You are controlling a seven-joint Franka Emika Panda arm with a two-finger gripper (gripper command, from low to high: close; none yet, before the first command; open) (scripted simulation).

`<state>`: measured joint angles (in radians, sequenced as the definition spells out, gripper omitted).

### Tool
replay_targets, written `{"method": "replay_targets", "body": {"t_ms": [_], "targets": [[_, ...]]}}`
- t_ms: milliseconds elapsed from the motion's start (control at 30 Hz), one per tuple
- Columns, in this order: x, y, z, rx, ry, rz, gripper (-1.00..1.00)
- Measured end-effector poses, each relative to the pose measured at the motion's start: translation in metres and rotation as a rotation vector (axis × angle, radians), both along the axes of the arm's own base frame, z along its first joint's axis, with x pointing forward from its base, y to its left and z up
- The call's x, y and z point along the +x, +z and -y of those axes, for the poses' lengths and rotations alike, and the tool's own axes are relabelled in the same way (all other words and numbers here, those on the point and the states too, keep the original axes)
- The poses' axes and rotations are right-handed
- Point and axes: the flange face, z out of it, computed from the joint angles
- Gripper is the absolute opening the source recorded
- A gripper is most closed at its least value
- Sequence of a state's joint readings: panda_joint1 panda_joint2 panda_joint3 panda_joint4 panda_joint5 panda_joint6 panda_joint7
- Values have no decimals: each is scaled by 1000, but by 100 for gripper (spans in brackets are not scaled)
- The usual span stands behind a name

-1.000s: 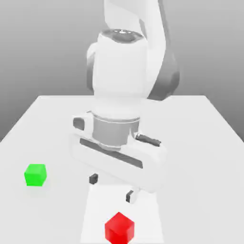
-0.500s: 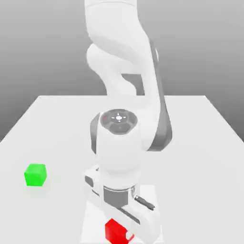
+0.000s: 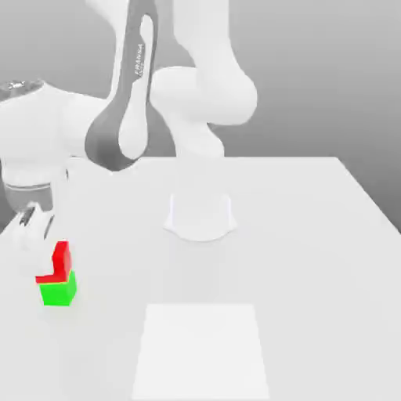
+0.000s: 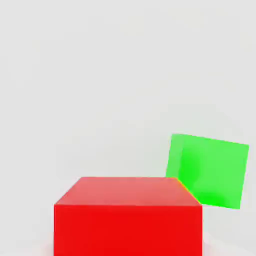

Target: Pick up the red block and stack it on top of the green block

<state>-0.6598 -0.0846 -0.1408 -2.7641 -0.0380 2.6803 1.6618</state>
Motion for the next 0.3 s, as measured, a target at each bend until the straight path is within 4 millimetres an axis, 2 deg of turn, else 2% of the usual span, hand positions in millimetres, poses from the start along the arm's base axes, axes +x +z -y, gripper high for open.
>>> {"method": "replay_targets", "body": {"t_ms": [167, 200, 300], "targets": [[-6, -45, 1, 3, -22, 5, -100], [-7, -54, 0, 2, -21, 4, 100], [-7, -54, 0, 2, -21, 4, 100]]}}
